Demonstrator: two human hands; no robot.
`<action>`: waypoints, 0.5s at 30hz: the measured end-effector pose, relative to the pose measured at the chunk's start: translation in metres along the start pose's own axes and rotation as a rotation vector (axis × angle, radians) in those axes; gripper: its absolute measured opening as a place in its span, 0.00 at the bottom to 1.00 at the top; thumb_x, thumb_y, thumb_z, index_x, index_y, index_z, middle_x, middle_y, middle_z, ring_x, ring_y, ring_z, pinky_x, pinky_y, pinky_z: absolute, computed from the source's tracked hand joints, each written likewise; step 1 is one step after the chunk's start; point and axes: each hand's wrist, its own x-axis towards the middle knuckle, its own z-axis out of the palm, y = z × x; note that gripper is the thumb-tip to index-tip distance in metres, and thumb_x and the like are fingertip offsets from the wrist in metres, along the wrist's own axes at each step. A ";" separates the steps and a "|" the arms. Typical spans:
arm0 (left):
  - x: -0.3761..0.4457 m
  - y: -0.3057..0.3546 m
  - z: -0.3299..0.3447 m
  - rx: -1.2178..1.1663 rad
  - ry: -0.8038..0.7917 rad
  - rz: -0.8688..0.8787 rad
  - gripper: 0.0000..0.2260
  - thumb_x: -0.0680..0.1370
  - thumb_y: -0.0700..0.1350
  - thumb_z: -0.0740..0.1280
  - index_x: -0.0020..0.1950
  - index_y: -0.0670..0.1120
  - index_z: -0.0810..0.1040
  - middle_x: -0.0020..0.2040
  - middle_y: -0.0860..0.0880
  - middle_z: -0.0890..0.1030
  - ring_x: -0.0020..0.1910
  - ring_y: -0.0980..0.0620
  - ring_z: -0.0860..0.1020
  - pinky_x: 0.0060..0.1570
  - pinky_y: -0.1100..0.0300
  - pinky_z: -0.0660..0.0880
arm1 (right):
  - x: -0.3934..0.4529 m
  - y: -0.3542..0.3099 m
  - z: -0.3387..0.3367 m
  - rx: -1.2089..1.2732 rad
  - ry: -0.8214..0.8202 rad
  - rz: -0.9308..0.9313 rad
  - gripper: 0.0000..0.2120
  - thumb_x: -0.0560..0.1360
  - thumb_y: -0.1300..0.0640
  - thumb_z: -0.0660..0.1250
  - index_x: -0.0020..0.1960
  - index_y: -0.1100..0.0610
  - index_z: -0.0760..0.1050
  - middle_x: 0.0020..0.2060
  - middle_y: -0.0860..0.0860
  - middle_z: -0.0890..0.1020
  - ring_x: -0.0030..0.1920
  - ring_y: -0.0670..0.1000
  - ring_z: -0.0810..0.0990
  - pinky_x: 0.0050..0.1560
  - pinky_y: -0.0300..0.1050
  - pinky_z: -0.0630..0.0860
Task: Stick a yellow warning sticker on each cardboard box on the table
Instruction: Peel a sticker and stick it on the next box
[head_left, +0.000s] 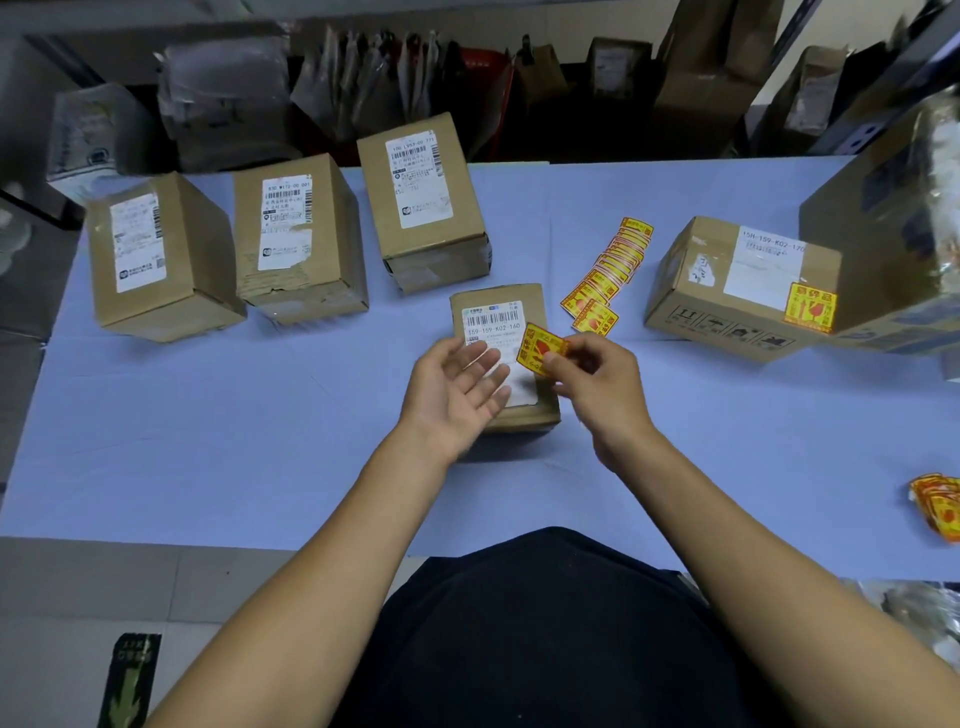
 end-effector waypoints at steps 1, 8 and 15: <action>0.001 -0.001 -0.001 0.081 0.008 0.032 0.09 0.78 0.48 0.66 0.49 0.44 0.80 0.44 0.47 0.84 0.42 0.49 0.82 0.40 0.56 0.78 | 0.002 -0.001 -0.002 0.176 -0.040 0.159 0.07 0.77 0.64 0.70 0.42 0.55 0.79 0.39 0.51 0.84 0.43 0.51 0.81 0.44 0.46 0.80; -0.006 -0.025 0.003 0.444 -0.148 0.190 0.05 0.78 0.42 0.70 0.42 0.47 0.82 0.37 0.49 0.83 0.34 0.56 0.78 0.34 0.64 0.76 | -0.005 0.002 -0.004 0.700 -0.206 0.508 0.04 0.77 0.64 0.68 0.44 0.57 0.78 0.38 0.54 0.84 0.37 0.48 0.83 0.39 0.39 0.82; 0.002 -0.031 -0.001 0.668 -0.009 0.486 0.09 0.79 0.42 0.68 0.39 0.48 0.81 0.37 0.51 0.82 0.32 0.58 0.78 0.32 0.65 0.75 | -0.007 0.005 -0.006 0.271 -0.182 0.320 0.03 0.78 0.57 0.70 0.50 0.56 0.80 0.43 0.52 0.86 0.45 0.49 0.86 0.40 0.39 0.81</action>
